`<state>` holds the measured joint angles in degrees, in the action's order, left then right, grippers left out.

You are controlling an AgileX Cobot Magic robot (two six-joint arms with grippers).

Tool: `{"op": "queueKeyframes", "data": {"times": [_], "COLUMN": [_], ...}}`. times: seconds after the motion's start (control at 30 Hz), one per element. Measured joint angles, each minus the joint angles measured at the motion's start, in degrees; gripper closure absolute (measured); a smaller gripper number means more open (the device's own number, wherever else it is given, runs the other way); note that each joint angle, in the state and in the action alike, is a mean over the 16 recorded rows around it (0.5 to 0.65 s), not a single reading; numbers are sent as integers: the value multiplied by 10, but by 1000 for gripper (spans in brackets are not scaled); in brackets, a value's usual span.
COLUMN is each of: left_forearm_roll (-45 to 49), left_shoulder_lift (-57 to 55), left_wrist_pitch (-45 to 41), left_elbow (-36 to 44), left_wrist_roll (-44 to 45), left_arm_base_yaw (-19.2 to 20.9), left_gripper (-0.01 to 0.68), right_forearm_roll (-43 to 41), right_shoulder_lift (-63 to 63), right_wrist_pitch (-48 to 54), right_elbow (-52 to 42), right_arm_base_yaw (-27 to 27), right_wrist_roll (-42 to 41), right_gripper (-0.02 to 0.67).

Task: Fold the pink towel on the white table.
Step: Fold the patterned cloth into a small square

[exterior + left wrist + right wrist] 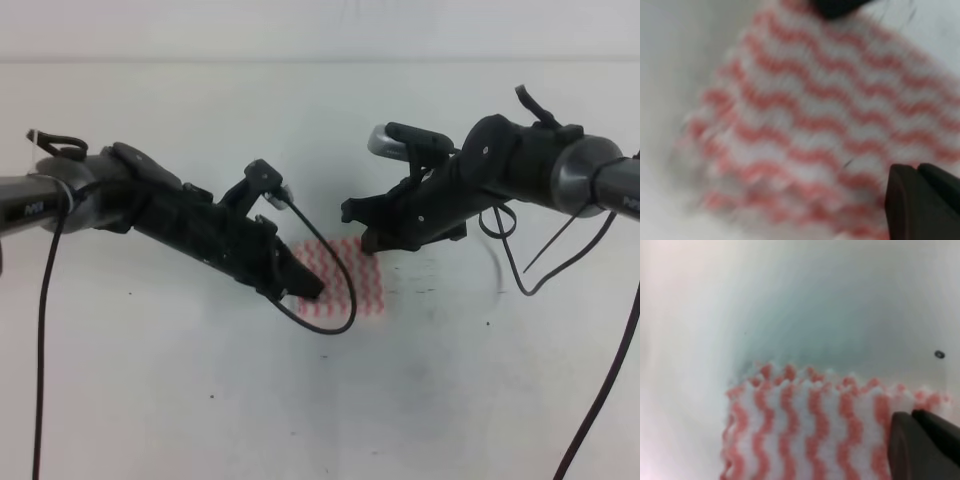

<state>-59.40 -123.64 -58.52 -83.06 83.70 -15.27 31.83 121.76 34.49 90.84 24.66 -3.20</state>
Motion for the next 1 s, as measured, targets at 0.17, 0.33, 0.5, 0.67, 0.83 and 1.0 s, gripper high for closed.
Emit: {"op": "queueKeyframes", "data": {"times": [0.17,0.33,0.5,0.67,0.83,1.0], "left_forearm_roll": [-28,-50,-54,-46,-36,-34], "left_shoulder_lift": [11,22,29,29,24,10], "left_wrist_pitch": [-7,-5,19,47,70,80], "left_elbow": [0,0,0,0,0,0], "left_wrist_roll": [8,15,17,17,17,17], "left_arm_base_yaw": [-1,-10,-32,-56,-74,-79], "left_gripper": [678,678,678,677,677,677], "right_forearm_roll": [-19,-68,-140,-213,-257,-268], "right_shoulder_lift": [-24,-60,-102,-141,-176,-197], "right_wrist_pitch": [6,16,24,33,35,36], "right_elbow": [0,-1,-9,-23,-38,-48], "right_arm_base_yaw": [0,0,0,-2,-9,-17], "right_wrist_roll": [7,36,86,139,173,185], "right_gripper": [667,667,667,667,667,667]}}
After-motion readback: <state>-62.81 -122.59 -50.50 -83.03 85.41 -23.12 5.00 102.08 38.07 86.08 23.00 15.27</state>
